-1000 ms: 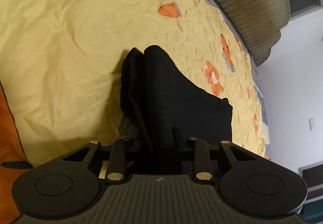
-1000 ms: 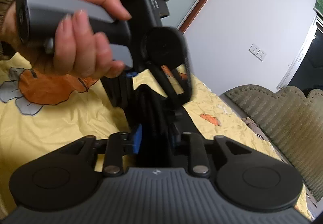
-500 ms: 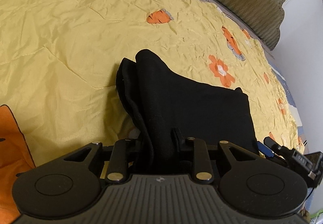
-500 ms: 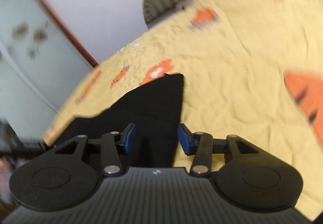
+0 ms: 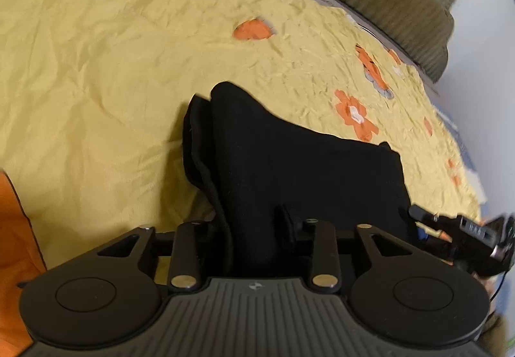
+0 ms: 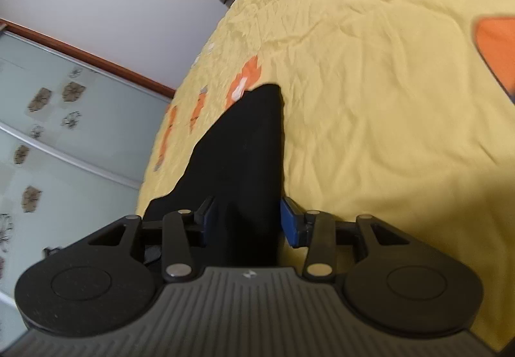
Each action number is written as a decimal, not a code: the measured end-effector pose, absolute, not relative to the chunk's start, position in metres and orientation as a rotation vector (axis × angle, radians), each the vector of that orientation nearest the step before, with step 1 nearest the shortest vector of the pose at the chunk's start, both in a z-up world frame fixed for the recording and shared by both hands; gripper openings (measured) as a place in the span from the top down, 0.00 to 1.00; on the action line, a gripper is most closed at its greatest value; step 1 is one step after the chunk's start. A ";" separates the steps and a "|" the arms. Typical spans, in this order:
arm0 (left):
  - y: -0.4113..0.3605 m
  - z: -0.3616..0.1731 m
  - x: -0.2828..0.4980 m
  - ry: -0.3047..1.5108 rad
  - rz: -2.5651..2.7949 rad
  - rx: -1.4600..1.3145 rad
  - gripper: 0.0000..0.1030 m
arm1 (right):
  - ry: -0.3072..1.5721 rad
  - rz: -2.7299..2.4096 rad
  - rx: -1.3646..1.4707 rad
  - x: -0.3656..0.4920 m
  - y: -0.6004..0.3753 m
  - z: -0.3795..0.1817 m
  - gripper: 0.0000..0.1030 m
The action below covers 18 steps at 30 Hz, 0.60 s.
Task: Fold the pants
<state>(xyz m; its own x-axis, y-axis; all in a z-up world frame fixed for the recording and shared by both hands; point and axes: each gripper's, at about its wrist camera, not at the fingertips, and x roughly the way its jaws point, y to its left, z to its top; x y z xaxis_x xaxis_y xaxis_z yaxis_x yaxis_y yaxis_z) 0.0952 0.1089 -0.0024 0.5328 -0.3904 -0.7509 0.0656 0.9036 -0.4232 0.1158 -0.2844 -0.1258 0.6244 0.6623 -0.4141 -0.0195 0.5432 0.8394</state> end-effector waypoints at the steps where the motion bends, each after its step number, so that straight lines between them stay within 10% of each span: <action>1: 0.105 0.001 0.093 0.961 -0.279 -0.336 0.75 | 0.811 0.463 0.897 0.119 -0.280 -0.125 0.61; 7: 0.093 0.015 0.087 0.919 -0.272 -0.275 0.78 | 0.785 0.439 0.761 0.111 -0.258 -0.114 0.86; 18: 0.055 0.046 0.094 0.861 -0.338 -0.228 0.78 | 0.637 0.409 0.586 0.084 -0.262 -0.057 0.89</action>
<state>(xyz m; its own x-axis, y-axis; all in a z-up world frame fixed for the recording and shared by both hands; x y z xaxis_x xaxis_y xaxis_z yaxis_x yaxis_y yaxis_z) 0.0935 0.0553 0.0461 0.6034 -0.3804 -0.7009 0.1983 0.9229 -0.3301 0.0843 -0.2620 -0.0569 0.7349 0.5218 -0.4333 -0.1764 0.7639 0.6207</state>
